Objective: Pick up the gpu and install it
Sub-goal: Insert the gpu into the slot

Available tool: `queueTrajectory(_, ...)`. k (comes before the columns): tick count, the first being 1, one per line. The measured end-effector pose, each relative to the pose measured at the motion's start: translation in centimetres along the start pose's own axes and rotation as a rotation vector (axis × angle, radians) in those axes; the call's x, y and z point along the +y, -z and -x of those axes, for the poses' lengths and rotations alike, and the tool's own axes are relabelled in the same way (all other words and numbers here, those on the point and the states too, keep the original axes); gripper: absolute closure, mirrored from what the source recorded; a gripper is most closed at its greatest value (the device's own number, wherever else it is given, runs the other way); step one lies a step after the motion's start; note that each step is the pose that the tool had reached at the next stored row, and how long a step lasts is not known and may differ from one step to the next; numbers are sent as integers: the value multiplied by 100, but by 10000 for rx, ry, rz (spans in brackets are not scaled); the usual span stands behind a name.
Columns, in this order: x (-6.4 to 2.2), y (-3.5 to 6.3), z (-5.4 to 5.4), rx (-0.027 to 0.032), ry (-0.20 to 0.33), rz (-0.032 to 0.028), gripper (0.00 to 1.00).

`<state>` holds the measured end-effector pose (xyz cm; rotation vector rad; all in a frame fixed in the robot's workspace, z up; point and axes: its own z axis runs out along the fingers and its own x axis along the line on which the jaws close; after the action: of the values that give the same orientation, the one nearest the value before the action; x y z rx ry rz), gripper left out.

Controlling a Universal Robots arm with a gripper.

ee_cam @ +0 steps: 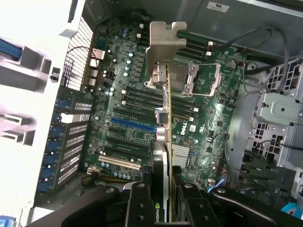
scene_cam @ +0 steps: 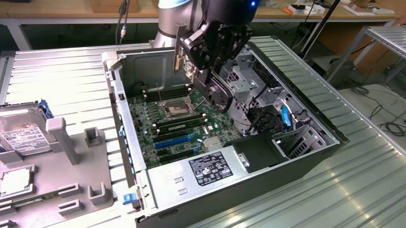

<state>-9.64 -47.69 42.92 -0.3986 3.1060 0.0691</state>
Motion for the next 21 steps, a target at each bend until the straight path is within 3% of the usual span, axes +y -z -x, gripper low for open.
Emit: queueTrajectory(21, -1, 0, 2, 147, 3457, 51, 73)
